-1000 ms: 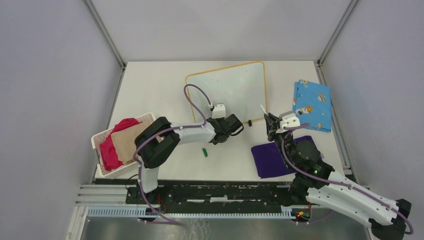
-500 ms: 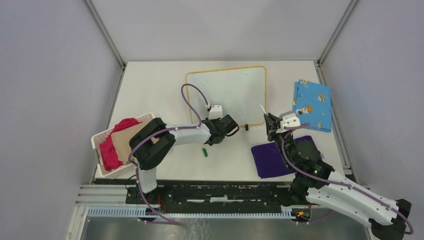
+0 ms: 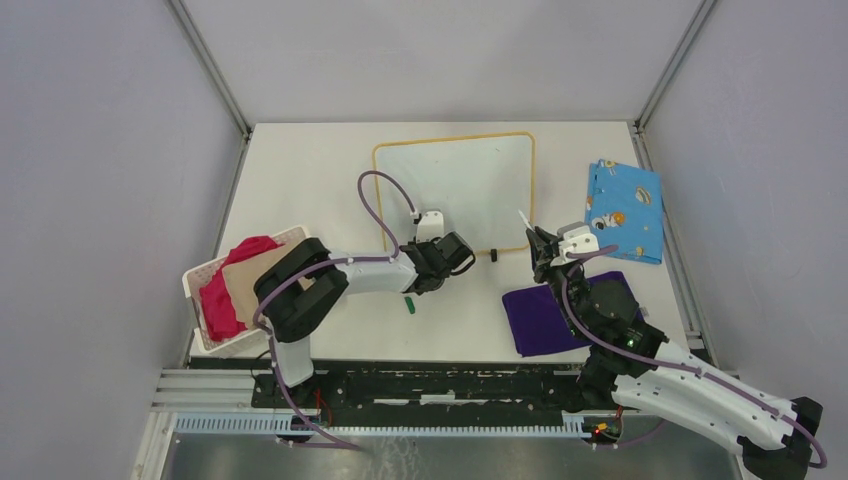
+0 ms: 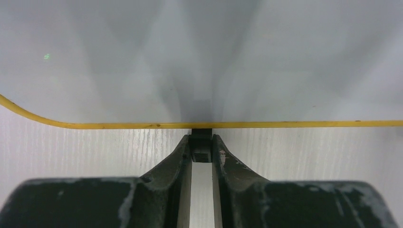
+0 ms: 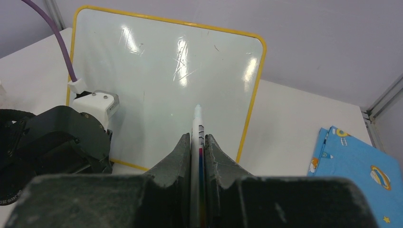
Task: Write a sentence on the whiteboard
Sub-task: Move the whiteboard to the center of the board.
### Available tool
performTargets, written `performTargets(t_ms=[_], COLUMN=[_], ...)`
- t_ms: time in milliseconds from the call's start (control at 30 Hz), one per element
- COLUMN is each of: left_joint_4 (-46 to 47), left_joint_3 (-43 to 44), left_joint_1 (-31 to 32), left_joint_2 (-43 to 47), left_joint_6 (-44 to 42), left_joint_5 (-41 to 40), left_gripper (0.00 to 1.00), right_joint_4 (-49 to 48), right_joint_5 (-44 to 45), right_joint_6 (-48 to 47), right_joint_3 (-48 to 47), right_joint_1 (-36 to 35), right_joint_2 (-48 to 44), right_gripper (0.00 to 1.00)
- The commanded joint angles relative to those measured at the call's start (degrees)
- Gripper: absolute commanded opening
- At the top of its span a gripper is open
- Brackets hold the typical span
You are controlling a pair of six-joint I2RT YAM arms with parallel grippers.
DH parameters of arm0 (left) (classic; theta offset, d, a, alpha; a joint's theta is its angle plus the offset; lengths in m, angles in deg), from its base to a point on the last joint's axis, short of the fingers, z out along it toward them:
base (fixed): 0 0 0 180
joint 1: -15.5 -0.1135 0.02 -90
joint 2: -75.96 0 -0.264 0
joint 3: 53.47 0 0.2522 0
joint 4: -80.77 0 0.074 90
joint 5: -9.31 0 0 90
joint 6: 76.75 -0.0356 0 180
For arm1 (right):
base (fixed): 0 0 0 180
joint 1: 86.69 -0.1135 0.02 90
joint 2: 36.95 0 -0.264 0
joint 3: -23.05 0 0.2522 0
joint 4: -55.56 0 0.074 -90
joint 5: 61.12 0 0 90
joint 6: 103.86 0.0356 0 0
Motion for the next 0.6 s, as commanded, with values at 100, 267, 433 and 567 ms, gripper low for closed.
performTargets(t_ms=[100, 267, 433, 567], left_joint_4=[-2.4, -4.4, -5.6, -5.1], left_joint_3=[-3.4, -1.7, -1.3, -3.0], left_joint_1=[5.3, 8.4, 8.8, 8.9], left_joint_2=[3.0, 2.9, 3.6, 6.8], left_joint_6=[5.2, 7.8, 7.9, 6.7], left_joint_5=[0.5, -0.3, -1.3, -0.3], left_gripper=[0.02, 0.02, 0.02, 0.34], right_joint_4=[-1.3, -1.5, -1.4, -1.0], right_joint_5=[0.1, -0.1, -0.3, -0.3], right_joint_6=[0.5, 0.7, 0.9, 0.5], right_joint_3=[-2.1, -2.1, -2.1, -2.7], right_joint_1=[-0.2, -0.3, -0.2, -0.2], right_joint_2=[0.8, 1.3, 1.0, 1.1], right_gripper=[0.00, 0.00, 0.00, 0.00])
